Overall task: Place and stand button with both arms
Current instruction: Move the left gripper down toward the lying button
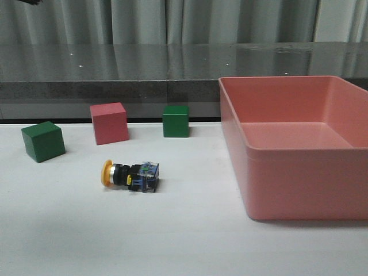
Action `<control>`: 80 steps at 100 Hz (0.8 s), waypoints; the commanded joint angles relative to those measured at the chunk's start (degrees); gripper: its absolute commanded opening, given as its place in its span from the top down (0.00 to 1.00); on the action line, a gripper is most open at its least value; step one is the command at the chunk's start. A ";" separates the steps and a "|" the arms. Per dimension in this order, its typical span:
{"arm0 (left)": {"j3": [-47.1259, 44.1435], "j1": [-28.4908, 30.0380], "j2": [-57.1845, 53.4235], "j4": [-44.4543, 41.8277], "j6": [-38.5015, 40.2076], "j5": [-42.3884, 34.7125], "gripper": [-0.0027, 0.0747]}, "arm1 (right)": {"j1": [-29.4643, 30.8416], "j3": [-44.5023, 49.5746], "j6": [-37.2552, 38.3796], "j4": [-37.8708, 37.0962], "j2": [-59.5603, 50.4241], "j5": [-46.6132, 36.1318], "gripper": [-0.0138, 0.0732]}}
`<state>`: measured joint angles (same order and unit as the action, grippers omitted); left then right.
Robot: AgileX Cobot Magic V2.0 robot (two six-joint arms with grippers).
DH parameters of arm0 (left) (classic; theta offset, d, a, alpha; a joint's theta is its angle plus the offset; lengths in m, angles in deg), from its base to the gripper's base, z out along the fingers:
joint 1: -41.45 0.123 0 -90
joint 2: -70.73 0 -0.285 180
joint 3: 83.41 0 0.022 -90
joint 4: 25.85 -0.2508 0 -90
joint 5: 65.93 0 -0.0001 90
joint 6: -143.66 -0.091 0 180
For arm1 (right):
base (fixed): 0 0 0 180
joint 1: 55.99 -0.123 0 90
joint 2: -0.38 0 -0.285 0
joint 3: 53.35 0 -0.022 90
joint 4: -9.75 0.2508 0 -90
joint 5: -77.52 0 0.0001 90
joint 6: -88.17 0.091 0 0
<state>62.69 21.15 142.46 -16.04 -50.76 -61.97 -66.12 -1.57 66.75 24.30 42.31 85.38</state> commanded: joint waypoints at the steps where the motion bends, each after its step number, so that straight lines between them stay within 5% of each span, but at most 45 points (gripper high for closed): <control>1: 2.04 -0.65 1.98 1.65 -0.08 -6.66 0.28 | 0.37 -1.36 0.19 0.44 -0.18 -4.53 0.97; 15: 2.09 -0.65 7.59 -0.45 -0.08 -12.54 0.28 | 0.37 -1.36 0.19 0.44 -0.18 -4.53 0.97; 43: 5.33 -0.65 18.32 -11.64 -0.08 -12.13 0.28 | 0.37 -1.36 0.19 0.44 -0.18 -4.53 0.97; 80: 5.95 -0.65 20.29 -12.15 0.03 -11.28 0.28 | 0.37 -1.36 0.19 0.44 -0.18 -4.48 0.97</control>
<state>66.78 20.90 164.51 -27.87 -50.88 -69.53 -66.12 -1.57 66.75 24.30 42.31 85.38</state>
